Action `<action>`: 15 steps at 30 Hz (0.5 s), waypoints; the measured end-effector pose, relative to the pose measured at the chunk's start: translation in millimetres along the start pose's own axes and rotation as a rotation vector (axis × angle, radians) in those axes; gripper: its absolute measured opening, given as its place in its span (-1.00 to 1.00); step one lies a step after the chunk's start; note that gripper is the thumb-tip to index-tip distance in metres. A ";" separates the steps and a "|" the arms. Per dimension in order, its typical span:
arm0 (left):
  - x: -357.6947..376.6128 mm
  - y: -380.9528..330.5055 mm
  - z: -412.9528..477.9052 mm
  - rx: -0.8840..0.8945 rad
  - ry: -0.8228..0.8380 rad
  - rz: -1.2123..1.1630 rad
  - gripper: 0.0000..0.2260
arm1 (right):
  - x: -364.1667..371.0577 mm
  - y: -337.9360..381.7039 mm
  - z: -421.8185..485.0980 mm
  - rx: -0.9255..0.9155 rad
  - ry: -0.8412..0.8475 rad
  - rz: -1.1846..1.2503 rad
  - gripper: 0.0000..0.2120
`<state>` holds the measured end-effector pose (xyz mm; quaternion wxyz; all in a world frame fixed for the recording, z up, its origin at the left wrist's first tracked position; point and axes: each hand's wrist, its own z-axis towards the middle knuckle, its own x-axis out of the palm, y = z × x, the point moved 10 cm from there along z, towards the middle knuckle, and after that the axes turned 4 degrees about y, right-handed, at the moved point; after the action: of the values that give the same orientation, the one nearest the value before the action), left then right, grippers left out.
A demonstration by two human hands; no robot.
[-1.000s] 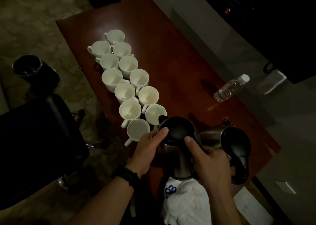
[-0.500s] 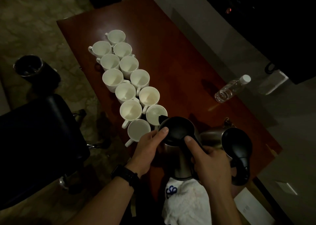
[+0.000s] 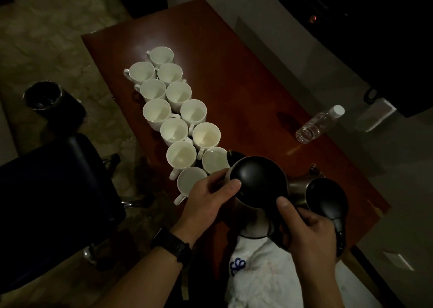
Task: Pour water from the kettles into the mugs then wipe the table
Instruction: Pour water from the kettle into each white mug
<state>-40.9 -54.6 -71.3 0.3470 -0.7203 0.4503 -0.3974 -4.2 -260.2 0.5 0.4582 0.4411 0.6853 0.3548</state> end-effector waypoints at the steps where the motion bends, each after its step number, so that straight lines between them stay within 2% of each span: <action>1: -1.0 -2.4 -0.6 0.013 -0.012 -0.005 -0.58 | -1.7 3.7 -0.2 -0.022 -0.004 0.013 -0.48; 7: -1.4 -24.4 1.1 0.058 -0.013 0.020 -0.29 | -7.8 16.8 -3.1 -0.057 -0.063 0.085 -0.43; 15: -15.6 -46.4 16.1 0.066 0.095 0.116 -0.26 | 5.4 33.4 0.4 -0.039 -0.110 0.146 -0.49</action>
<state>-13.7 -21.5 -42.7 0.3712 -0.6617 0.4937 -0.4249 4.5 -243.2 28.5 0.4765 0.4997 0.6181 0.3758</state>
